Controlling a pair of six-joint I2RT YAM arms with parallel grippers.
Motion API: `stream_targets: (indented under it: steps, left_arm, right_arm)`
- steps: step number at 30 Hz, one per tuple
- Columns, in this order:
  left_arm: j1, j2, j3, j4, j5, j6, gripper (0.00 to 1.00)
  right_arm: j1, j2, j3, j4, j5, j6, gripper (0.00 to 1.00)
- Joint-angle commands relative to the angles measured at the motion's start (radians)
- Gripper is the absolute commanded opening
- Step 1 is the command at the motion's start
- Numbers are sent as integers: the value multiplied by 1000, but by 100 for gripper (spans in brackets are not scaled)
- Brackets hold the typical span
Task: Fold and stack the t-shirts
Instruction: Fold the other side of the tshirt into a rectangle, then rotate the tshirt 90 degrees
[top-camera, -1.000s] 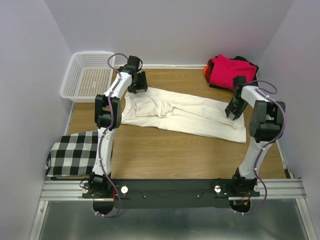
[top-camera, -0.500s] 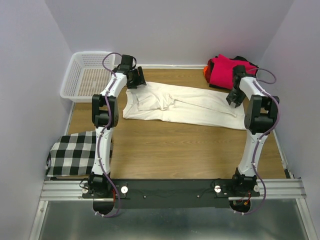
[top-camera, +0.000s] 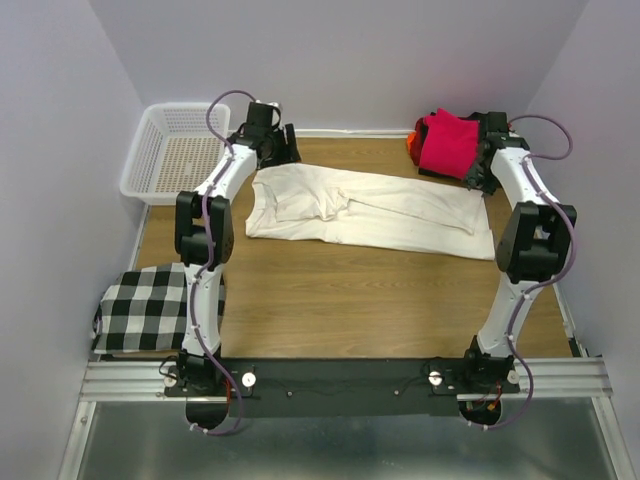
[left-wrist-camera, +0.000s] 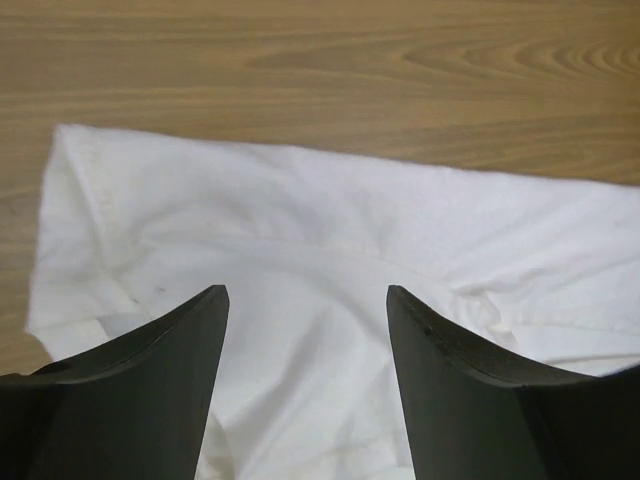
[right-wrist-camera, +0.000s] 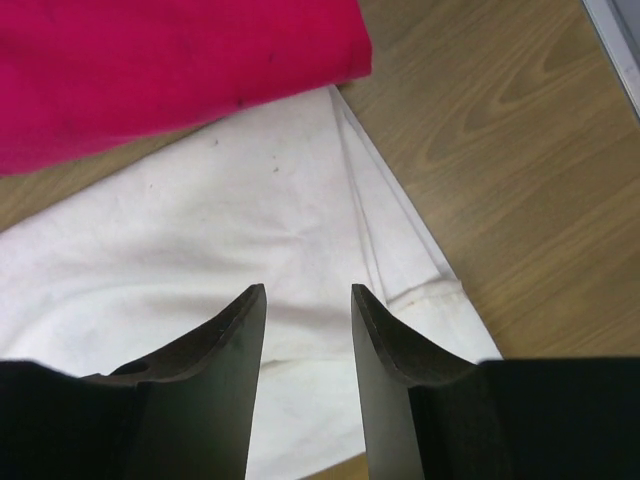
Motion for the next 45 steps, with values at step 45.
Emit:
stream_targets:
  steps: [45]
  left_arm:
    - [-26, 115, 33, -183, -228, -124, 77]
  right_arm:
    - [7, -48, -191, 56, -114, -8, 48]
